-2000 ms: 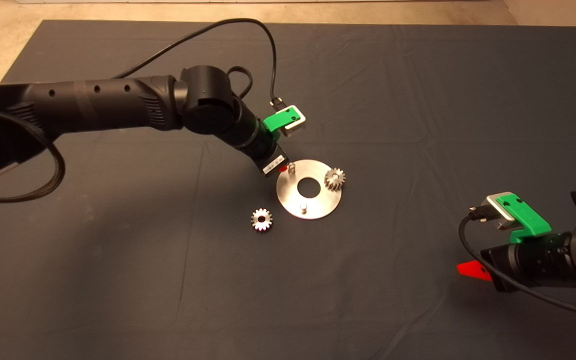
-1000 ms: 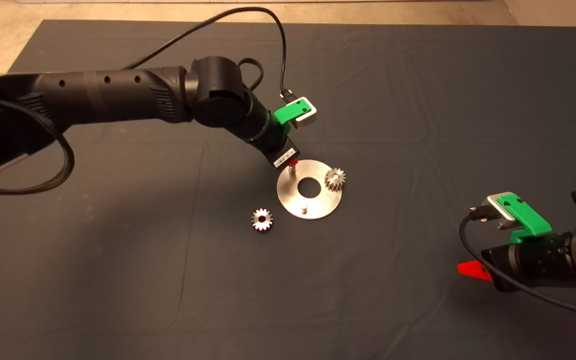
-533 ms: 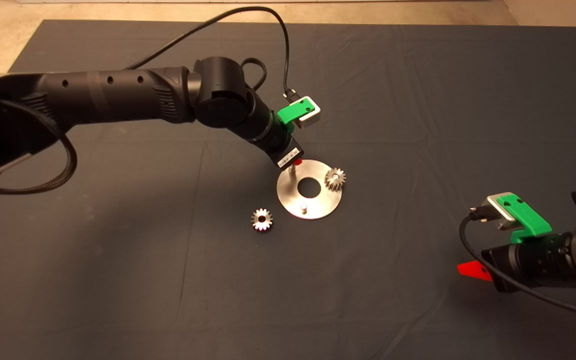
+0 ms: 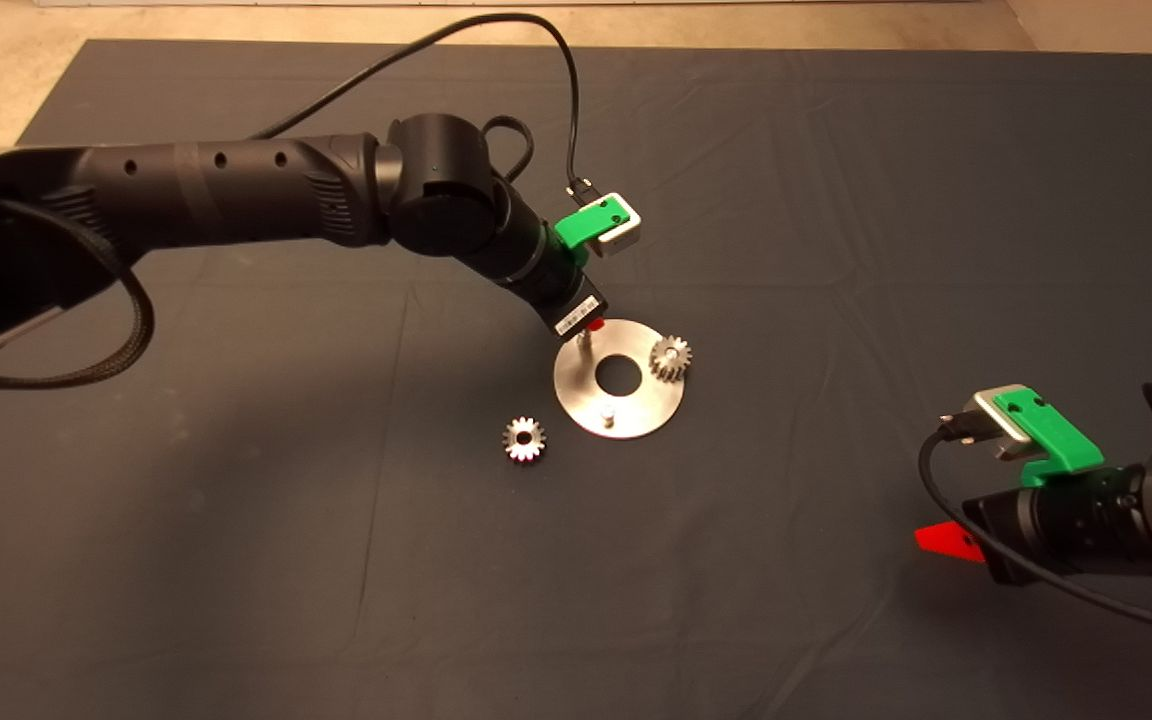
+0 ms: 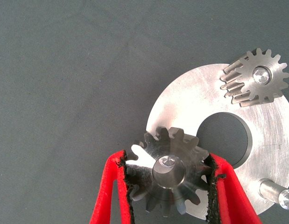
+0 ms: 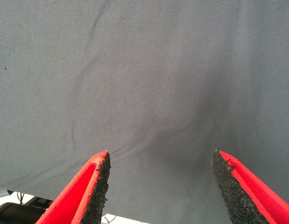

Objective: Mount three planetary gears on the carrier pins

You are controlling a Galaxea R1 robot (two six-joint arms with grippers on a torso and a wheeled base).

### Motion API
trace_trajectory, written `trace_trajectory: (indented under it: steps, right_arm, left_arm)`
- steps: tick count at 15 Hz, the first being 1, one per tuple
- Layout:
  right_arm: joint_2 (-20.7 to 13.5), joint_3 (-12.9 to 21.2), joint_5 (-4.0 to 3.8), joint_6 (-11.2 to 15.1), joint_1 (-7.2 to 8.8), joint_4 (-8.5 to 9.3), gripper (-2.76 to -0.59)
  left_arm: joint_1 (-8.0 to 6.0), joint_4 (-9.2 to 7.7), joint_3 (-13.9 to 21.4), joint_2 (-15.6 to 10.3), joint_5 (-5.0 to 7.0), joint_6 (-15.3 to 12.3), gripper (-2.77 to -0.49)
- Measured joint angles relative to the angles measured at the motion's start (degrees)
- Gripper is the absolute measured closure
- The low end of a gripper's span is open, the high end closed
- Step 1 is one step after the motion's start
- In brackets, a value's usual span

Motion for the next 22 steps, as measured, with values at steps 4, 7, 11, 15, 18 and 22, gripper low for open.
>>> trace_trajectory:
  steps: [4,7,11,15,18,22]
  right_arm:
    - [-0.01,0.00,0.00,0.00,-0.01,0.02,-1.61]
    - [-0.01,0.00,0.00,-0.02,-0.01,0.02,-1.61]
    - [0.00,0.00,0.00,0.00,-0.01,0.11,-1.61]
    - [-0.01,0.00,0.00,0.00,0.01,0.16,-1.61]
    - [-0.01,0.00,0.00,0.00,0.01,0.18,-1.61]
    - [-0.01,0.00,0.00,0.00,0.00,0.18,-1.61]
  left_arm:
    - [0.43,0.00,0.00,0.00,-1.46,0.00,-0.59]
    - [0.59,0.02,0.00,0.00,-1.49,0.00,-0.60]
    - [0.59,0.02,0.00,-0.02,-1.50,0.02,-0.59]
    - [1.15,0.02,0.00,-0.06,-1.85,0.04,-0.59]
    - [1.90,0.00,0.00,-0.20,-2.07,0.04,-0.59]
    - [1.91,0.02,0.00,-0.20,-2.18,0.04,-0.59]
